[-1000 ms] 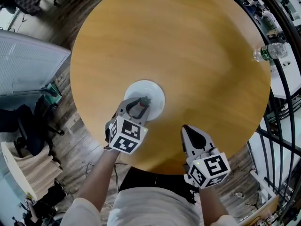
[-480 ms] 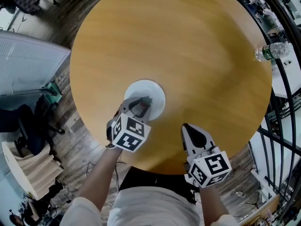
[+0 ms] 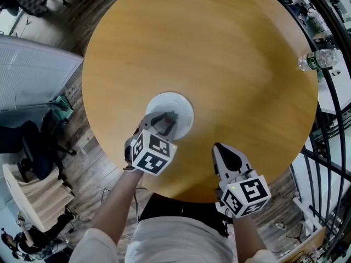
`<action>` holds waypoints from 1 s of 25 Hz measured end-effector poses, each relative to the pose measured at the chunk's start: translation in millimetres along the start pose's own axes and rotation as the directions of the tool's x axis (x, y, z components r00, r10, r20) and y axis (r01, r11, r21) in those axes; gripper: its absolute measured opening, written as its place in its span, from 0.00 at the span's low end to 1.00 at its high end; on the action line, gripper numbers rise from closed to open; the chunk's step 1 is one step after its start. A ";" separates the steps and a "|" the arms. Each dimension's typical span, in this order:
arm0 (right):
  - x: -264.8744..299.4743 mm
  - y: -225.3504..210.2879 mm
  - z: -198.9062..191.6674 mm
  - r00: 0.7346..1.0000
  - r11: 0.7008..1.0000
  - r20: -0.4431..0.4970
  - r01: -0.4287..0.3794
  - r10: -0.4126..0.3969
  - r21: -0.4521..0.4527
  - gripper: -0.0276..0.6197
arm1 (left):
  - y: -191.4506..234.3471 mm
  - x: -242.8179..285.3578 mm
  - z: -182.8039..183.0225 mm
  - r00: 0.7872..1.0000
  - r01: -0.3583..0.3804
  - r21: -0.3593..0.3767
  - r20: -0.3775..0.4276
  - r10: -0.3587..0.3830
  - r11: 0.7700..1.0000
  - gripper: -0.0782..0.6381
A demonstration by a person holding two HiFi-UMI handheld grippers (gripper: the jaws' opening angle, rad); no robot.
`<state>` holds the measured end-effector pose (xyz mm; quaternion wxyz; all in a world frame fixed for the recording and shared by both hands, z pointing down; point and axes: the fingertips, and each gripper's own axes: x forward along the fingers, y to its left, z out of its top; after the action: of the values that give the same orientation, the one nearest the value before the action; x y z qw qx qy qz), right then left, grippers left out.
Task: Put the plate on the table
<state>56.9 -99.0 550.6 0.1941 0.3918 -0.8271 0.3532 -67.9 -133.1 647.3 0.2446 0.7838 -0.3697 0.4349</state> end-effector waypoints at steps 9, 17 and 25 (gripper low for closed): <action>-0.8 -2.8 1.0 1.000 1.000 0.010 -0.006 0.006 -0.003 0.08 | -0.6 0.1 0.7 1.000 0.000 -0.001 -0.006 0.000 1.000 0.37; -11.1 12.6 7.0 1.000 0.999 0.018 -0.017 0.018 -0.027 0.08 | -7.7 -29.4 3.2 0.999 -0.016 -0.055 0.042 0.019 0.998 0.37; -35.1 41.0 18.3 0.999 0.993 0.040 -0.031 0.036 -0.114 0.08 | -10.6 -108.1 20.7 0.972 -0.013 -0.219 0.227 0.064 0.976 0.32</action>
<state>45.6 -76.4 499.5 0.1928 0.3735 -0.8561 0.3006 -86.8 -101.6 543.0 0.2747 0.7908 -0.4560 0.3020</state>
